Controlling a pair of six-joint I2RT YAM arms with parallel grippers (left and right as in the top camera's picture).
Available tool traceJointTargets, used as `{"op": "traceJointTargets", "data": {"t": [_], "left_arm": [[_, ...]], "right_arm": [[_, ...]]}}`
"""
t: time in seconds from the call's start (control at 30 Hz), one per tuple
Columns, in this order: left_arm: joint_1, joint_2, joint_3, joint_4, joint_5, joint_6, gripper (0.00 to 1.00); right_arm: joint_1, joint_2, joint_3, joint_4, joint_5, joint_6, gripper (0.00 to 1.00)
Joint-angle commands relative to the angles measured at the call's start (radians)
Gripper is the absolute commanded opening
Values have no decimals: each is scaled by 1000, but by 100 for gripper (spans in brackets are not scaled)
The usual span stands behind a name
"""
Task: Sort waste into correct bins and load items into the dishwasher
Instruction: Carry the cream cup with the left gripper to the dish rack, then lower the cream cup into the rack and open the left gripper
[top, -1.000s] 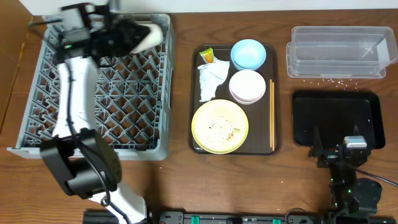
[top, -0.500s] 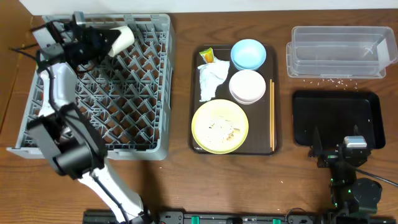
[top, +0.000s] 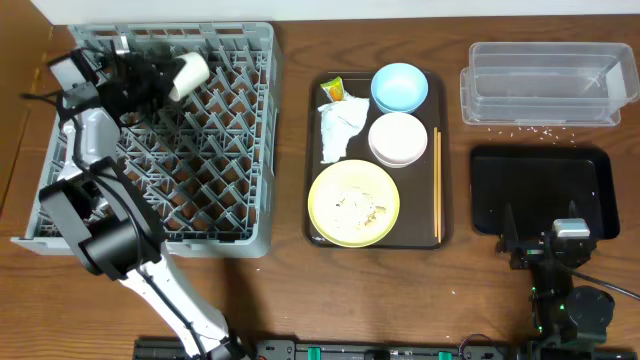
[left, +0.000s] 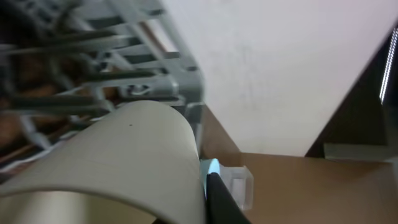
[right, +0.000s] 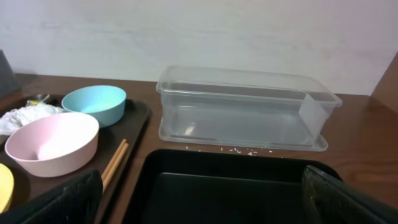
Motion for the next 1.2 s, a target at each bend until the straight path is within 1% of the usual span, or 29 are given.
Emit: {"op": "traceJointTargets", "data": {"t": [0.0, 0.57, 0.6, 0.67, 0.73, 0.77, 0.87, 0.9, 1.0, 1.07, 1.17], "left_arm": [[21, 48, -5, 3, 3, -11, 8], [84, 59, -4, -13, 3, -8, 8], [87, 59, -4, -19, 3, -8, 9], [90, 59, -4, -41, 3, 7, 15], [90, 59, -4, -71, 3, 34, 17], [90, 59, -4, -89, 3, 47, 21], [92, 59, -4, -137, 2, 83, 22], [93, 59, -4, -150, 2, 87, 25], [98, 59, -4, -179, -11, 87, 27], [105, 59, -4, -198, -30, 87, 33], [122, 58, -4, -229, -53, 96, 38]], "right_arm": [[-9, -6, -1, -4, -4, -15, 99], [-8, -6, -1, -4, -4, -15, 99], [-8, -6, -1, -4, -4, -15, 99], [-9, -6, -1, -4, -4, -15, 99], [-9, -6, -1, -4, -4, -15, 99], [-8, -6, -1, -4, -4, -15, 99], [-9, -6, -1, -4, -4, -15, 99], [-8, -6, -1, -4, -4, -15, 99], [-8, -6, -1, -4, -4, -15, 99], [-8, -6, -1, -4, -4, -15, 99], [-9, -6, -1, -4, -4, -15, 99]]}}
